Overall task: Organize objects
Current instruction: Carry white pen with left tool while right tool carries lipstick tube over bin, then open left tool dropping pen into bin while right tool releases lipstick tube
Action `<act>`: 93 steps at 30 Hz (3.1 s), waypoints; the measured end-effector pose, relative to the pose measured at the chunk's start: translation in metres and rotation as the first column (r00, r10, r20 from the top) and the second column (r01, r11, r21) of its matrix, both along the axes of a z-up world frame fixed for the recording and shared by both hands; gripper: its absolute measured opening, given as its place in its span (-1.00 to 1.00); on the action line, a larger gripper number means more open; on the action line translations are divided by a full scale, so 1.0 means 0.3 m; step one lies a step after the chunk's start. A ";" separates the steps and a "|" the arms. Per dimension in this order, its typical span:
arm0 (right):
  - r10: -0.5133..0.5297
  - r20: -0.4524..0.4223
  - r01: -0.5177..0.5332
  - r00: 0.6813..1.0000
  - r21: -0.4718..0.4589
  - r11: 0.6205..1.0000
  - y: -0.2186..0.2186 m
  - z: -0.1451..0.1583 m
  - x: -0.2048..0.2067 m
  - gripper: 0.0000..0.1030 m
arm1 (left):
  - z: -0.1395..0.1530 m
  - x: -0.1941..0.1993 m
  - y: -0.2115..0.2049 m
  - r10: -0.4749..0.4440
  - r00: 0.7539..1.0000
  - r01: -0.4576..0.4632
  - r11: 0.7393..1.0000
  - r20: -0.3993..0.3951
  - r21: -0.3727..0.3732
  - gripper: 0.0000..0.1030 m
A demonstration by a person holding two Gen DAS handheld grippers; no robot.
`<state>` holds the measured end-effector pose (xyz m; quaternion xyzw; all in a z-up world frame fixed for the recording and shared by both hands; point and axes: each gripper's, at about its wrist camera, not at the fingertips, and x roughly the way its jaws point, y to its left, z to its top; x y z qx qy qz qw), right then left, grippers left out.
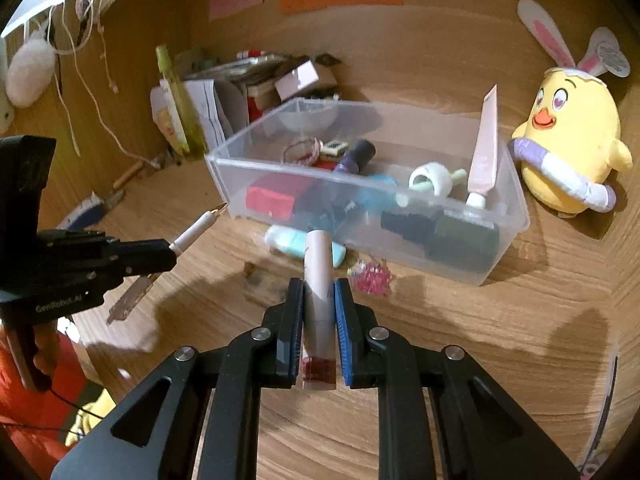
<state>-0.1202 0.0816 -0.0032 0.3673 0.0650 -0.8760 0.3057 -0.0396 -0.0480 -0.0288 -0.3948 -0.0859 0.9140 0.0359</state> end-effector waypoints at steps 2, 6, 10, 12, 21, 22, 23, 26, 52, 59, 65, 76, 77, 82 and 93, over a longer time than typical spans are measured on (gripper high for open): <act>-0.006 -0.014 0.006 1.000 -0.022 1.000 0.005 0.023 0.001 -0.73 | 0.029 -0.002 0.008 -0.003 1.000 0.003 1.000 -0.024 0.001 -0.80; -0.020 -0.041 0.018 0.999 -0.054 0.998 0.011 0.067 0.004 -0.73 | 0.081 -0.013 0.021 -0.012 0.998 0.013 1.000 -0.065 0.009 -0.80; -0.029 -0.072 0.024 0.997 -0.078 0.997 0.026 0.111 -0.001 -0.73 | 0.127 -0.034 0.032 -0.019 0.995 0.021 1.000 -0.098 0.011 -0.80; -0.036 -0.081 0.029 0.996 -0.087 0.996 0.031 0.126 -0.007 -0.73 | 0.146 -0.050 0.032 -0.022 0.993 0.025 1.000 -0.113 0.018 -0.80; -0.075 -0.127 0.062 0.989 -0.101 0.993 0.047 0.188 -0.066 -0.73 | 0.217 -0.122 0.036 -0.050 0.984 0.058 0.997 -0.171 0.041 -0.80; -0.080 -0.131 0.067 0.988 -0.101 0.993 0.048 0.193 -0.075 -0.73 | 0.222 -0.138 0.038 -0.054 0.983 0.062 0.997 -0.174 0.041 -0.80; -0.084 -0.134 0.071 0.987 -0.101 0.992 0.050 0.198 -0.085 -0.73 | 0.225 -0.150 0.040 -0.056 0.983 0.064 0.997 -0.176 0.039 -0.80; -0.096 -0.142 0.082 0.985 -0.102 0.991 0.054 0.212 -0.117 -0.73 | 0.230 -0.193 0.043 -0.061 0.983 0.069 0.997 -0.174 0.038 -0.80; -0.139 -0.018 0.139 0.990 0.002 0.990 -0.032 0.050 -0.375 -0.73 | 0.135 -0.545 -0.018 -0.046 0.999 0.048 0.997 -0.025 0.068 -0.80; -0.104 0.008 0.103 0.995 0.029 0.994 -0.060 0.024 -0.379 -0.72 | 0.103 -0.578 0.004 -0.068 0.998 0.068 0.996 -0.003 0.053 -0.80; -0.116 0.008 0.116 0.993 0.028 0.993 -0.049 0.029 -0.371 -0.64 | 0.139 -0.545 0.024 -0.088 0.995 0.089 0.995 -0.038 0.033 -0.80; -0.127 -0.050 0.128 0.991 0.022 0.992 -0.022 0.102 -0.280 -0.47 | 0.164 -0.424 0.016 -0.087 0.995 0.088 0.996 -0.051 0.022 -0.74; -0.127 -0.054 0.128 0.990 0.021 0.992 -0.021 0.107 -0.271 -0.43 | 0.164 -0.414 0.015 -0.086 0.995 0.087 0.996 -0.053 0.021 -0.70; -0.134 -0.078 0.136 0.988 0.015 0.991 -0.012 0.129 -0.212 -0.39 | 0.162 -0.361 0.012 -0.072 0.995 0.072 0.997 -0.067 0.001 -0.49; -0.151 -0.109 0.154 0.983 0.015 0.988 0.002 0.137 -0.113 0.12 | 0.158 -0.249 0.016 -0.062 0.993 0.060 0.998 -0.095 -0.023 0.09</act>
